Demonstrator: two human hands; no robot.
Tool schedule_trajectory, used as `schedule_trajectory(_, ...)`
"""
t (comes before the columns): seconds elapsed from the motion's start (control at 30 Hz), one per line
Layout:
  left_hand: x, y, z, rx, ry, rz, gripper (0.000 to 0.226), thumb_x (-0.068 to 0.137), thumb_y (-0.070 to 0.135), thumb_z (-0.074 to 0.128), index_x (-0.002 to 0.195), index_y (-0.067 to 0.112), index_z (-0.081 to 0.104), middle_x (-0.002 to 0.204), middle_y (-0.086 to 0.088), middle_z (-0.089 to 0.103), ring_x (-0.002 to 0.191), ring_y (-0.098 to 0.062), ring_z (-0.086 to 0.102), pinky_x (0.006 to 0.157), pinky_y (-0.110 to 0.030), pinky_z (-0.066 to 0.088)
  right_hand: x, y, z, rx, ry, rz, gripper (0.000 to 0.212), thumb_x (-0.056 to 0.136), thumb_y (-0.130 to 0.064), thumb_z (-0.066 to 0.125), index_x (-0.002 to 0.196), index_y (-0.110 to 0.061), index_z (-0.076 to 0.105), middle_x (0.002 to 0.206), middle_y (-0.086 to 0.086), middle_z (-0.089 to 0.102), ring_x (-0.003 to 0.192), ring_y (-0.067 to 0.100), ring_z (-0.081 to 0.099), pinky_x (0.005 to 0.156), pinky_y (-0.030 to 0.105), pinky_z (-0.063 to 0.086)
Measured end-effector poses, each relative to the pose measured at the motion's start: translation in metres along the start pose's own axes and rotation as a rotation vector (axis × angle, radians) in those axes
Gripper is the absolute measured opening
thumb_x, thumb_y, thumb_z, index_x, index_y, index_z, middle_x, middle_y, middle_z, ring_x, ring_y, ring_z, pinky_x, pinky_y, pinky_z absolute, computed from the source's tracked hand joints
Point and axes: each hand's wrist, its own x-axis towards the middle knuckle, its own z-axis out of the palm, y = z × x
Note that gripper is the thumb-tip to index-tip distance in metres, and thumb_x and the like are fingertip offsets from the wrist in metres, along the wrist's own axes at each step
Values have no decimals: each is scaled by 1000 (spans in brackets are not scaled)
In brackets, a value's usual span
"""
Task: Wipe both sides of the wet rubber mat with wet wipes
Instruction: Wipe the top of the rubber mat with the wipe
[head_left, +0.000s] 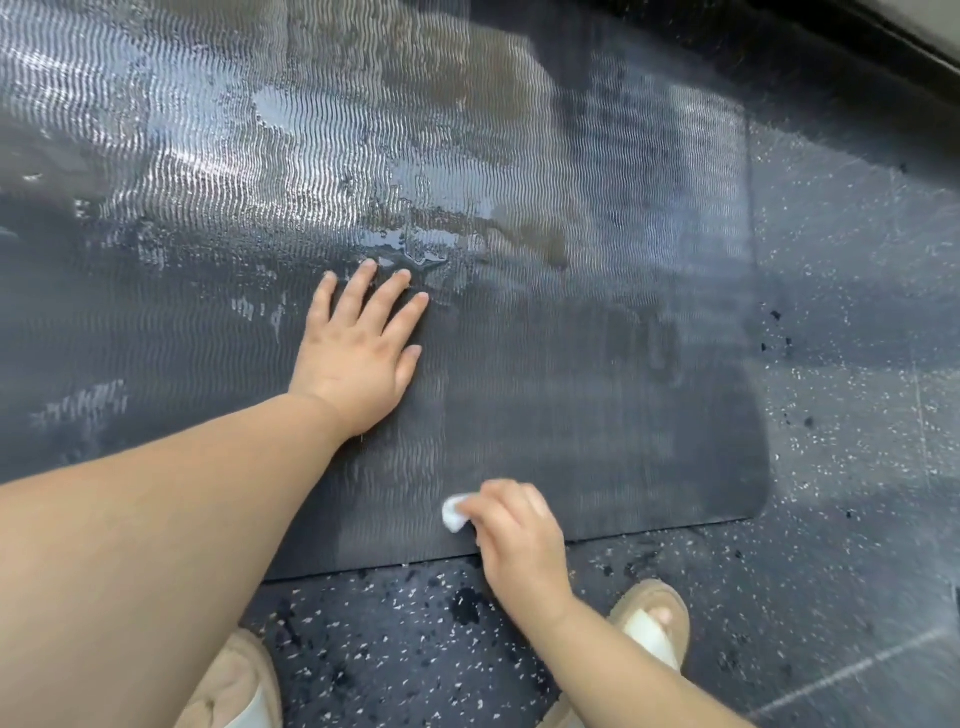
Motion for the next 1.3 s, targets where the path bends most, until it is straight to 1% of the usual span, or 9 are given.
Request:
schedule_trajectory(0.1,-1,-4,0,39,-32,38,59,95,48,20,151,29,14,159,2,8,145,-25,0,114,-46,-7,-1,12,-5,-42,-56,-120,27,80,-1,59,90,-26,55,80,-4,54,70,15,45,66,21,40)
schedule_trajectory(0.27,2,-3,2,49,-47,31,61,95,49,15,151,30,5,160,3,0,145,-25,-7,112,-46,-12,109,18,-14,-69,-14,-284,13,80,-2,65,75,-12,72,73,7,61,72,30,58,71,36,42)
schedule_trajectory(0.33,2,-3,2,43,-46,32,62,93,50,14,151,29,5,160,3,0,145,-25,-8,113,-46,-12,173,19,-12,-81,100,-201,12,78,0,65,75,-9,73,75,12,62,74,33,59,73,35,37)
schedule_trajectory(0.47,0,-4,2,33,-35,19,60,95,49,17,151,30,8,159,3,2,145,-23,-6,114,-45,-10,260,21,-5,-52,187,232,21,91,-5,51,95,-10,71,102,14,58,98,33,55,84,30,38)
schedule_trajectory(0.67,5,-4,-8,-172,147,-40,49,93,30,41,139,13,45,145,-9,42,138,-30,31,110,-44,11,157,2,-3,-13,147,11,15,82,4,60,84,-6,72,82,13,61,78,31,57,74,30,39)
schedule_trajectory(0.87,12,-13,-4,-28,25,-161,59,93,42,24,149,23,26,156,-2,20,144,-26,7,113,-45,-3,15,7,-8,11,-102,-66,42,65,11,68,85,-26,64,77,-5,55,67,17,50,63,20,43)
schedule_trajectory(1.03,12,-10,-3,-31,40,-177,57,92,41,30,147,23,31,155,-3,24,143,-27,9,114,-46,-1,79,11,-12,31,-87,-207,22,75,8,63,77,-12,72,77,1,55,66,20,50,62,24,42)
schedule_trajectory(1.13,12,-10,-5,-23,30,-177,58,92,41,28,147,23,30,155,-3,23,143,-26,8,114,-46,-2,160,6,-7,54,23,-123,15,77,4,62,79,-5,74,74,13,59,72,27,57,66,33,47)
schedule_trajectory(1.3,11,-10,-6,-25,32,-180,58,91,41,29,146,22,32,155,-3,24,144,-27,10,114,-47,0,278,3,3,53,180,205,19,89,-5,54,97,-10,71,101,14,57,96,30,57,85,36,43)
